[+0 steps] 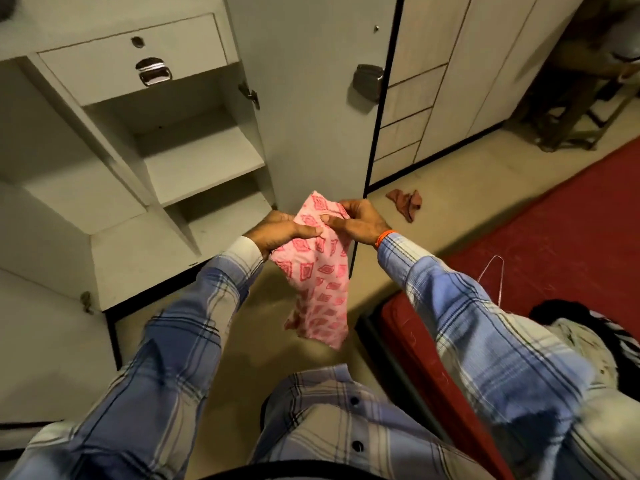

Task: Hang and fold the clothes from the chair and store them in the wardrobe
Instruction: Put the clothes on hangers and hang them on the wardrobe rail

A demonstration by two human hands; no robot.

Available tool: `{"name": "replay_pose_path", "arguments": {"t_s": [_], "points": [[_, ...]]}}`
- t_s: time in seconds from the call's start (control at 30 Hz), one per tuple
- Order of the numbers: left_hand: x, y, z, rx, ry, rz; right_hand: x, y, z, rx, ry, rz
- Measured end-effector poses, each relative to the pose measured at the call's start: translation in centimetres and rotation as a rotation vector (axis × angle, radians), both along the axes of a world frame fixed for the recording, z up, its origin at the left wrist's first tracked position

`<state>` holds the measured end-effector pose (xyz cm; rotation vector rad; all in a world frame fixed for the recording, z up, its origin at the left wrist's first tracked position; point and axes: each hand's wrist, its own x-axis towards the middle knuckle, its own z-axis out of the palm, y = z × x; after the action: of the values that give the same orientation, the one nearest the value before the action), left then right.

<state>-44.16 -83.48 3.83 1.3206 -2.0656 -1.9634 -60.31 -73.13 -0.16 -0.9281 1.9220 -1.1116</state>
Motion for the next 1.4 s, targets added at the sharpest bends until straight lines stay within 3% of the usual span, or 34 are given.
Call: {"name": "replay_pose_path", "arguments": {"t_s": [0.07,0.17,0.47,0.8,1.07,1.4], "points": [[-1.0,0.9,-0.8,0.053,0.051,0.018,-0.1,0.8,-0.7,-0.004,0.021,-0.076],[-2.6,2.4,-2.9,0.121,0.086,0.029,-0.1,2.7,-1.5,-0.046,-0.103,-0.199],[-10.9,8.2,-7.8,0.272,0.042,-0.023,-3.9,12.9,-5.8,-0.008,-0.170,-0.519],[-22.1,18.5,-12.7,0.157,-0.050,-0.045,-10.8,25.9,-12.6,0.128,-0.124,-0.906],[-29.0,23.5,-17.5,0.145,-0.175,-0.144,-14.5,32.2,-17.4,0.312,-0.213,-1.063],[-34.4,25.3,-26.7,0.166,-0.340,-0.278,-17.7,32.4,-26.2,0.503,-0.308,-1.142]]}}
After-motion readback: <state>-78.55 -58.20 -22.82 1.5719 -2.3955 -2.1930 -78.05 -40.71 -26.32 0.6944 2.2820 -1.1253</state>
